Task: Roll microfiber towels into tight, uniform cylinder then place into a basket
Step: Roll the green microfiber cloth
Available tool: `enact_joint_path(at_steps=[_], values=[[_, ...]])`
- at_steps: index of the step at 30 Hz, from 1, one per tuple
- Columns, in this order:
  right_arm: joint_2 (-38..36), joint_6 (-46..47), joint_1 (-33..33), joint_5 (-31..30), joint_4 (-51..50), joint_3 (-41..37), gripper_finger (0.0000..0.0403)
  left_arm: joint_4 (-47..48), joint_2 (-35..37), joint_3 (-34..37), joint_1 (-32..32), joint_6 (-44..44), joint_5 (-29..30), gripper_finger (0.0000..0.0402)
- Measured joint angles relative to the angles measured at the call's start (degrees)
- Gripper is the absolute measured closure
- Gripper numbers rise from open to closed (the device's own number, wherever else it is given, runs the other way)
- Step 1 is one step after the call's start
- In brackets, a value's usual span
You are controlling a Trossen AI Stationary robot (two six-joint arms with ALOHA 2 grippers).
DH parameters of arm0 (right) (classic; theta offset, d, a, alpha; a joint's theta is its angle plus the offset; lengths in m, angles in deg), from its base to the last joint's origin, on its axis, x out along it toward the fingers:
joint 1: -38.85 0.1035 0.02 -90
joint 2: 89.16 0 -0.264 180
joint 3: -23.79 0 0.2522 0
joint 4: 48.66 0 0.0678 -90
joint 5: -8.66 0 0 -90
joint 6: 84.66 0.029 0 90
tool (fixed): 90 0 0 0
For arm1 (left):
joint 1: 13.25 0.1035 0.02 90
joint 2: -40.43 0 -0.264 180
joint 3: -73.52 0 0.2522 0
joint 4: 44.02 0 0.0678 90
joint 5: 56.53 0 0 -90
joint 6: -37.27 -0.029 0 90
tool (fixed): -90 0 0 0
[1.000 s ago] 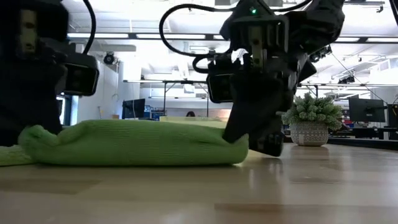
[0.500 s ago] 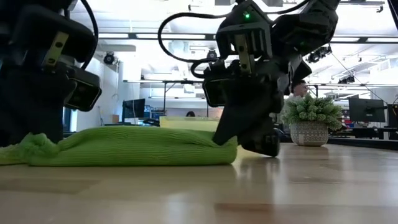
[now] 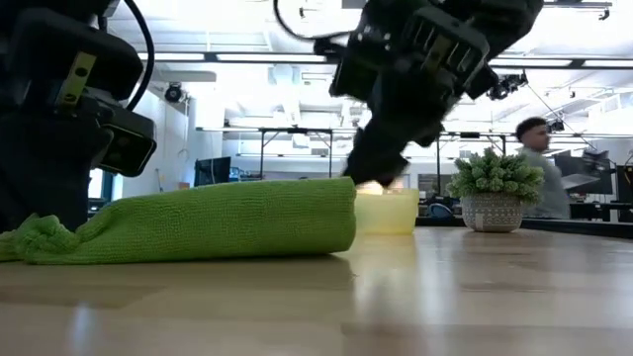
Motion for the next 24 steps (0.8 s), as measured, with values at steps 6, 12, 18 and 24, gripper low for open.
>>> enact_joint_path(at_steps=[6, 12, 18, 24], values=[[-1.9, -23.3, 7.0, -6.5, 1.4, 0.1, 0.0248, 0.0, -0.1, 0.0, 0.0, 0.0, 0.2, 0.0387], [1.7, -35.1, 13.7, -22.6, 5.3, 0.2, 0.0249, 0.0, -0.1, 0.0, 0.0, -0.5, 0.2, 0.0387], [6.1, -36.0, 15.1, -27.8, 8.9, 0.2, 0.0249, -0.3, -0.1, 0.1, 0.0, -1.0, 0.4, 0.0387], [6.5, -36.1, 15.1, -31.4, 11.2, 0.3, 0.0249, -0.4, -0.2, 0.1, 0.0, -1.1, 0.5, 0.0387]])
